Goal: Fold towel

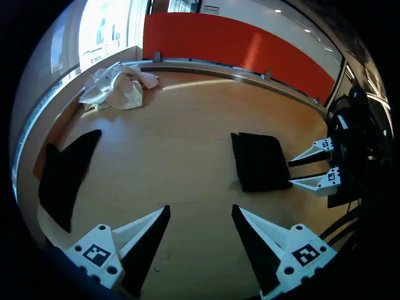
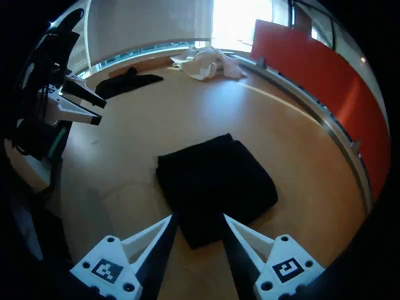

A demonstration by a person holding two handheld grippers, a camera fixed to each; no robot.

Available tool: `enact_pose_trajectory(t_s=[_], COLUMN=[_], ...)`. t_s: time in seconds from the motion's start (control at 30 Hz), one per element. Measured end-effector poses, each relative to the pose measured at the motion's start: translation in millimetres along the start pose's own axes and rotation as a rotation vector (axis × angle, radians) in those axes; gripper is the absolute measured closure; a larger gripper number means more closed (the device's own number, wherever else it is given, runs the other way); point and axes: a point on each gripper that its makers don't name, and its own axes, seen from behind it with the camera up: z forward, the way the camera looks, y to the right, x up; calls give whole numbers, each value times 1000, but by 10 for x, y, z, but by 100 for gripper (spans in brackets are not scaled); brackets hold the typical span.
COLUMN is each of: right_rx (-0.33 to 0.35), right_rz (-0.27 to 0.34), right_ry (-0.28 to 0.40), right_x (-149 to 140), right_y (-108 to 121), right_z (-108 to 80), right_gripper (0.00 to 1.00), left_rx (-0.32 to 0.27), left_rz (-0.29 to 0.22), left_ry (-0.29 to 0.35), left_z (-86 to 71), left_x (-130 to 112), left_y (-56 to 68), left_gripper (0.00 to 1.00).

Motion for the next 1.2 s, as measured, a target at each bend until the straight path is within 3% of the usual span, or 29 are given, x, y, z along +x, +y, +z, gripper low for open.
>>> enact_pose_trajectory(t_s=[0.4, 0.93, 1.2], right_rx=[-25, -32, -38], right_rz=[32, 83, 114], right_ry=[-24, -69, -69], right_x=[-208, -473, -492], right_y=[13, -55, -62], right_z=[-46, 40, 66], right_gripper=[40, 40, 52], left_rx=[0, -3, -6], left_rz=[5, 3, 4], left_ry=[-2, -7, -8], left_z=[3, 8, 19], left_x=[-17, -47, -51], left_y=[20, 14, 22], left_gripper=[9, 9, 9])
